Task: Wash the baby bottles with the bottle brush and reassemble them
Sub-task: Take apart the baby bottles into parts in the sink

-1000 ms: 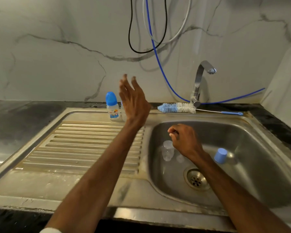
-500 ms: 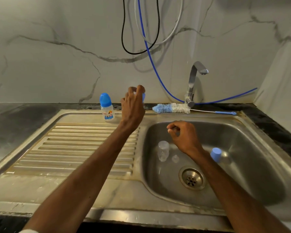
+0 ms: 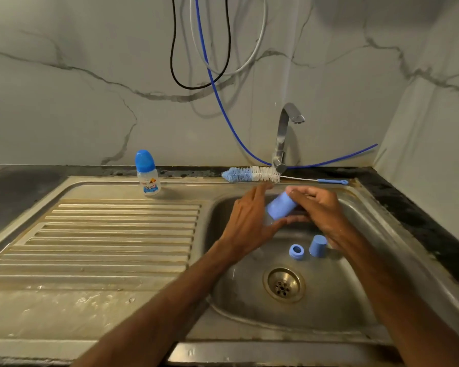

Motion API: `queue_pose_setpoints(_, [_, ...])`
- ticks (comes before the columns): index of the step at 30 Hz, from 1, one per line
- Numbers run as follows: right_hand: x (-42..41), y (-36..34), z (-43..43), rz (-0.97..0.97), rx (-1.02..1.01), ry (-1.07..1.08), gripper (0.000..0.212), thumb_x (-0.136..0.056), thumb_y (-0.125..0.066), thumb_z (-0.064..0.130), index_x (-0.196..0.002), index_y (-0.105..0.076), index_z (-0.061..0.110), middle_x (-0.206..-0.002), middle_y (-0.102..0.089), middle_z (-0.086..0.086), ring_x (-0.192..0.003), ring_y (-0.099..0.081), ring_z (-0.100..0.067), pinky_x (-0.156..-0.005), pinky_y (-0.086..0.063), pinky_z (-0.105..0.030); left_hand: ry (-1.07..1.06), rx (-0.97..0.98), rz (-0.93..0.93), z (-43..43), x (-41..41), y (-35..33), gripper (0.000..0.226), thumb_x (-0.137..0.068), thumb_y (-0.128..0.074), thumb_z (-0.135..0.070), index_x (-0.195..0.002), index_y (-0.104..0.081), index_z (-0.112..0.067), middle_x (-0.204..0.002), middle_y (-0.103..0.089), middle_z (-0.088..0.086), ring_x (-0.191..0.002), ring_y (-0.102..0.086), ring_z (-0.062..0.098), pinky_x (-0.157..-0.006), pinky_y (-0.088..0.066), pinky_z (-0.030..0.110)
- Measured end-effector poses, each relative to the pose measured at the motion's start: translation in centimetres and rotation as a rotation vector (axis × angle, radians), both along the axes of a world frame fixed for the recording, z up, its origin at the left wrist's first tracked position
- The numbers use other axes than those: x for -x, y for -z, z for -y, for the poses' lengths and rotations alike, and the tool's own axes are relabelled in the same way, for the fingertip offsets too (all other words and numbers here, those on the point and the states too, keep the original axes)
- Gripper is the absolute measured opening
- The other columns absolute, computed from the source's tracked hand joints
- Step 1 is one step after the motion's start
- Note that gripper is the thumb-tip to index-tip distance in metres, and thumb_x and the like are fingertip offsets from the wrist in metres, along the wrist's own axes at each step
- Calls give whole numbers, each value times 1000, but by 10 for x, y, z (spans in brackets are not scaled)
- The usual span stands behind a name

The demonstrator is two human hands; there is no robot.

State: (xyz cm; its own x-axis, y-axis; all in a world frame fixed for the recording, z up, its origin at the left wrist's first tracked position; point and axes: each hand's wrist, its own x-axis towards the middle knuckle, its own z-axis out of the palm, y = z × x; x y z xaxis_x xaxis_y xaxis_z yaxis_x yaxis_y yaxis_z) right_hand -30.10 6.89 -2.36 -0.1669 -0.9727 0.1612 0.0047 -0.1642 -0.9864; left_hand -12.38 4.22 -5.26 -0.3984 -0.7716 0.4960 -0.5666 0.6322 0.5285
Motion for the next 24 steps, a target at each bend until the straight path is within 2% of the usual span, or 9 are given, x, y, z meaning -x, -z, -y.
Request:
queue_pose_setpoints(2, [9,6,-3,74,-49,11,16,-96,-66,20,-105,-70,7,-91,-78,-10,-83,-77,-25,-66,-62,-27,-48,1,93,1,4,9,64,-93,-64,-56,-142,-48,-18,-138,-59,6,-122,-58,23,-100,-46,38])
queue_pose_setpoints(4, [9,14,-5,43,-98,-23,29,-93,-69,25,-115,-67,7,-99,-77,-12,-88,-77,-27,-71,-63,-31,-34,0,158,1,7,13,56,-99,-54,-57,-139,-51,-17,-134,-61,6,-118,-60,23,-96,-46,35])
queue_pose_setpoints(9, [4,21,-7,-3,-104,-32,38,-83,-79,23,-116,-63,14,-97,-78,-7,-88,-77,-24,-70,-62,-27,3,-48,171,-1,7,19,61,-102,-45,-58,-146,-48,-14,-140,-59,7,-124,-57,21,-105,-44,36])
queue_pose_setpoints(12, [8,16,-8,29,-117,-65,40,-75,-79,30,-110,-65,16,-90,-79,-1,-86,-77,-19,-69,-60,-23,88,-84,82,7,4,17,55,-102,-50,-58,-137,-57,-16,-126,-68,4,-111,-64,16,-98,-52,36])
queue_pose_setpoints(14, [11,15,-10,14,-124,-100,41,-76,-79,26,-113,-67,11,-96,-79,-8,-90,-77,-24,-73,-61,-27,179,-122,5,8,4,16,45,-101,-54,-54,-124,-65,-16,-105,-72,-1,-91,-66,12,-82,-55,31])
queue_pose_setpoints(16, [14,16,-12,-10,-143,-114,45,-76,-79,25,-116,-66,8,-102,-77,-15,-93,-76,-30,-77,-63,-33,216,-149,-33,10,3,17,39,-102,-57,-48,-119,-70,-16,-95,-72,-4,-82,-66,11,-73,-54,28])
queue_pose_setpoints(19, [25,14,-10,84,-157,-150,44,-85,-74,18,-125,-63,4,-113,-74,-19,-102,-73,-35,-87,-61,-38,242,-254,-127,13,-5,18,36,-105,-52,-47,-107,-75,-19,-87,-73,-1,-77,-67,11,-73,-56,38])
queue_pose_setpoints(21, [33,11,-9,173,-177,-144,32,-92,-69,15,-122,-64,6,-117,-73,-18,-107,-72,-34,-87,-61,-34,293,-377,-198,14,-9,17,38,-106,-50,-47,-103,-76,-20,-88,-74,4,-80,-70,21,-76,-57,47])
queue_pose_setpoints(24, [38,7,-12,88,-200,-143,25,-96,-67,20,-118,-67,8,-116,-74,-16,-106,-72,-30,-85,-61,-31,306,-468,-231,12,-9,19,38,-103,-52,-53,-102,-75,-23,-91,-74,3,-84,-71,26,-79,-58,47])
